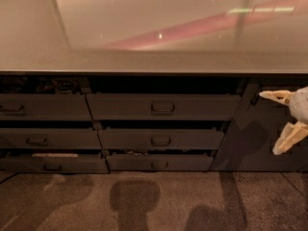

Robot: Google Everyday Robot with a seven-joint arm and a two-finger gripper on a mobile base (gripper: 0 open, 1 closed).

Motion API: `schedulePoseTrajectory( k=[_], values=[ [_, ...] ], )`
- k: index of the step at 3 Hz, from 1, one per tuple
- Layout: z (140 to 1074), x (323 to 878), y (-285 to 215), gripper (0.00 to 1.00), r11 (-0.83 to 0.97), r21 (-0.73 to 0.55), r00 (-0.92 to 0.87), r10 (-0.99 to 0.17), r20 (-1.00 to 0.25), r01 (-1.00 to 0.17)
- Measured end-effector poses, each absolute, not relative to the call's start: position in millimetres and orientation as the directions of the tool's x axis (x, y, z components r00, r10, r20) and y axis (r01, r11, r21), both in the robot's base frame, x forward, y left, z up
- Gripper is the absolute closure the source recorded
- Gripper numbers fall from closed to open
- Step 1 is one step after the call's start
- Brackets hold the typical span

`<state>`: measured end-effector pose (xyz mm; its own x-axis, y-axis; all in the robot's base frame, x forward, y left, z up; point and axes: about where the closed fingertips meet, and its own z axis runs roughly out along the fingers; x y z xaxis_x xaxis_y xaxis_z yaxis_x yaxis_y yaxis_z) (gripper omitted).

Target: Open top drawer

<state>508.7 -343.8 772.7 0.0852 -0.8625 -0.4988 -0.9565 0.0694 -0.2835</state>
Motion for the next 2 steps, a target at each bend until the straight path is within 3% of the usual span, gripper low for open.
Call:
schedulePoseTrajectory(
  k=[1, 2],
  values=[
    [778.6, 543.5, -353.3, 0.00, 0.116, -0.252, 0.027, -0.864, -0.502, -0.961],
    [778.6, 543.5, -353.3, 0.00, 0.116, -0.252, 0.027, -0.864, -0.502, -0.961]
  ],
)
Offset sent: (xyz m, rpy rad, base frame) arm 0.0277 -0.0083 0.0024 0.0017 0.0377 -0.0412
